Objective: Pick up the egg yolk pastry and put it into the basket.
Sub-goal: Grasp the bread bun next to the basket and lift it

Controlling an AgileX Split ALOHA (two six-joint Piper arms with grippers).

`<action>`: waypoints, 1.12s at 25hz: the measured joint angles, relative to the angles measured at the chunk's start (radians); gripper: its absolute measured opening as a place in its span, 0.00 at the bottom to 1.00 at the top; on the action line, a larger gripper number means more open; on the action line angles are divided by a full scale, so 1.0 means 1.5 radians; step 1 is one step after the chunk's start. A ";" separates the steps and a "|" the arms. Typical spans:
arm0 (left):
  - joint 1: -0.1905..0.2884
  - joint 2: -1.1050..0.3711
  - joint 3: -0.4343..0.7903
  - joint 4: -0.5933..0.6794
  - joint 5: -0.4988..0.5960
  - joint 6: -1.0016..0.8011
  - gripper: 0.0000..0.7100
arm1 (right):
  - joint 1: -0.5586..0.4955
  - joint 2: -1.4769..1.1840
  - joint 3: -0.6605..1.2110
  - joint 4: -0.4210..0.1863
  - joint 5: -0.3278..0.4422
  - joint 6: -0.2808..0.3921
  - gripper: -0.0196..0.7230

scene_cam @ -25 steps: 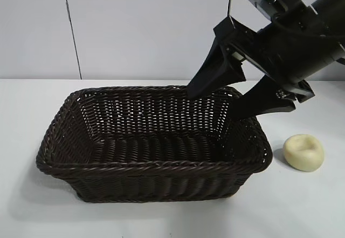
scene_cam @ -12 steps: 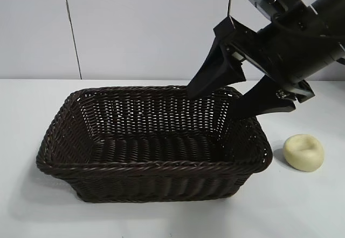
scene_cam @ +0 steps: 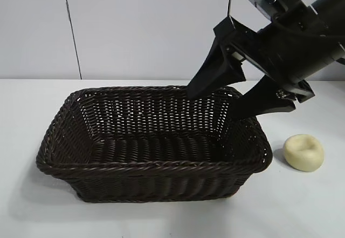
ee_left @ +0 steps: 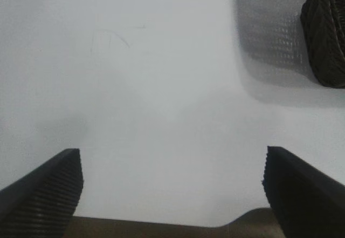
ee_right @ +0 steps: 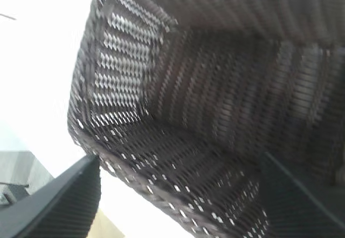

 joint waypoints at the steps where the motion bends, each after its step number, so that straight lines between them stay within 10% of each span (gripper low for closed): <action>1: 0.000 -0.009 0.000 0.000 0.001 0.000 0.93 | 0.000 0.000 -0.013 -0.008 0.003 0.016 0.81; 12: 0.000 -0.013 0.000 0.000 0.003 0.000 0.93 | -0.042 0.001 -0.132 -0.305 0.106 0.266 0.81; 28: 0.000 -0.013 0.000 0.000 0.003 0.000 0.93 | -0.246 0.014 -0.135 -0.359 0.147 0.241 0.81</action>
